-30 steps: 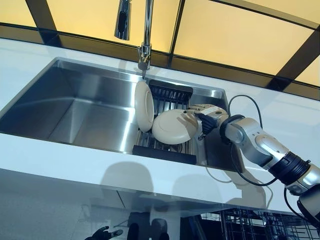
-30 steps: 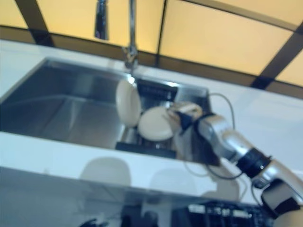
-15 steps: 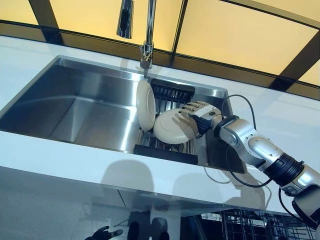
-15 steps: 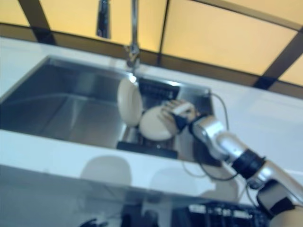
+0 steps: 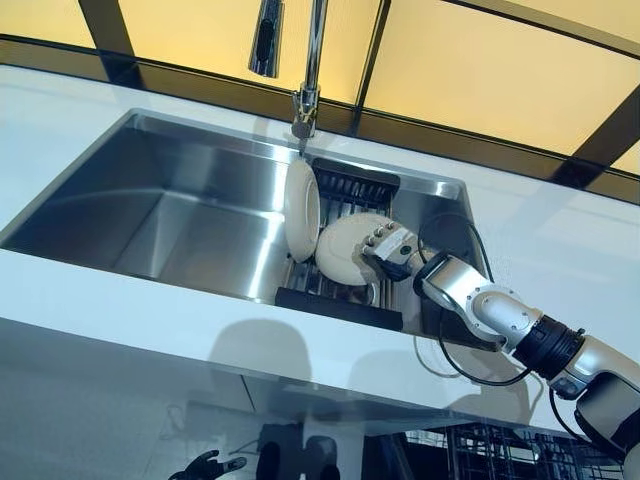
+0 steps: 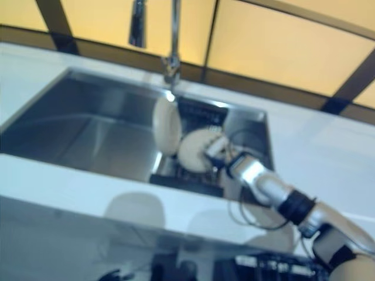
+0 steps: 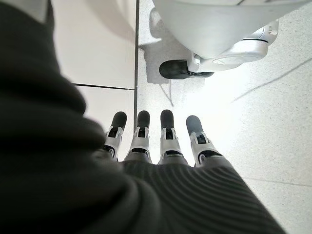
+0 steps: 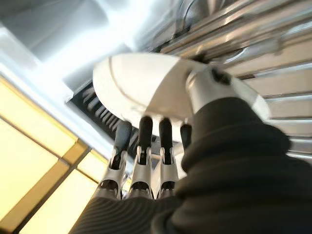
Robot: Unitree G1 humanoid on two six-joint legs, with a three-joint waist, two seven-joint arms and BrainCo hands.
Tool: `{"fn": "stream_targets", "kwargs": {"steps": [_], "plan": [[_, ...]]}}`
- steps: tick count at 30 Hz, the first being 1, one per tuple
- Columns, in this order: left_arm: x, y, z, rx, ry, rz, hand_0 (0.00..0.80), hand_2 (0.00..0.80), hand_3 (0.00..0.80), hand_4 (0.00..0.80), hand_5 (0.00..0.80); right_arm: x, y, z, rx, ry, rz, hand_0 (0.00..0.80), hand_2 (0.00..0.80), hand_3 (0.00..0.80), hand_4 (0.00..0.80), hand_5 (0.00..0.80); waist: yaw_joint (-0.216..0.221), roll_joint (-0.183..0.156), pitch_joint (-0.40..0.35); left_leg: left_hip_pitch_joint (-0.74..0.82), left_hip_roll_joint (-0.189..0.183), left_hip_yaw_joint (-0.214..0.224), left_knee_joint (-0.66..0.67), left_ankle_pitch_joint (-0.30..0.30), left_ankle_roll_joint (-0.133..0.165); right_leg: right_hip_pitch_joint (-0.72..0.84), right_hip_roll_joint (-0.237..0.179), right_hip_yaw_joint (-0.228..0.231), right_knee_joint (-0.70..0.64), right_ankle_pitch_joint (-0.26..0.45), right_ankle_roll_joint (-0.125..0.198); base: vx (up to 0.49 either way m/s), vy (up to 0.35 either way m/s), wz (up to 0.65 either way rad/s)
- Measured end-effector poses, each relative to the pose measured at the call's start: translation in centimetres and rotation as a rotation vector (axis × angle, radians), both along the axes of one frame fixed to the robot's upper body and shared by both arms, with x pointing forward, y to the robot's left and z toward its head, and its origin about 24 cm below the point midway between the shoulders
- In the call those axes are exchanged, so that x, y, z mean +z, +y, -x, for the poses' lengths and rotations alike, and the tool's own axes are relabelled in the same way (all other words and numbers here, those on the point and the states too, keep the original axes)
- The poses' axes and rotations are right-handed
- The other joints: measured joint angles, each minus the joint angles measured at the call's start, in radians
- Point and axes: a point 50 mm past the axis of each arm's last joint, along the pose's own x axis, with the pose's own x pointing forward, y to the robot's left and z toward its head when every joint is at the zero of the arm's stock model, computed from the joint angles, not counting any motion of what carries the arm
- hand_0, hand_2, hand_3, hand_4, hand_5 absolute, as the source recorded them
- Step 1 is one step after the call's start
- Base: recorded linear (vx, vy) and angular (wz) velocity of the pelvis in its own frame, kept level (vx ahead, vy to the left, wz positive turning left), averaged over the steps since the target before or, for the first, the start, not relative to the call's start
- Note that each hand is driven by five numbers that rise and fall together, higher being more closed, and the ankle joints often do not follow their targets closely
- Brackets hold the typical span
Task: Take plates into dishwasher
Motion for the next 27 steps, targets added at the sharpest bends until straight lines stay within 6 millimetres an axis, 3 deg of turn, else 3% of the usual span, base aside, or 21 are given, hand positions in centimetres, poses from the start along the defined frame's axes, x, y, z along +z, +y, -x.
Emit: {"fn": "stream_targets", "kwargs": {"steps": [1,16,27], "plan": [[0.0,0.0,0.0,-0.001,-0.002,0.001,0.000,0.000,0.000,0.000,0.000,-0.2,0.1,-0.1,0.002,-0.007,0.003,0.800,0.800,0.800,0.800,0.800,0.000,0.000,0.000,0.000,0.000,-0.001,0.001,0.000,0.000,-0.001,0.000,0.000,0.000,0.000,0.000,-0.001,-0.005,0.04],[-0.1,-0.4,0.0,-0.016,0.000,0.004,0.000,0.000,0.000,0.000,0.000,-0.9,0.2,-0.2,0.008,-0.037,0.065,0.800,0.800,0.800,0.800,0.800,0.003,0.014,-0.013,-0.004,-0.006,-0.014,-0.001,0.005,0.002,-0.005,-0.005,-0.004,0.000,-0.002,0.003,0.000,0.001,0.02],[-0.1,-0.4,0.1,-0.015,0.001,0.004,0.000,0.000,0.000,0.000,0.000,-0.1,-2.0,-0.4,-0.057,-0.046,-0.077,0.800,0.800,0.800,0.800,0.800,-0.001,0.016,-0.032,0.001,-0.006,-0.014,-0.002,0.005,0.003,-0.001,-0.005,-0.002,0.000,-0.002,0.003,0.000,0.000,0.00]]}}
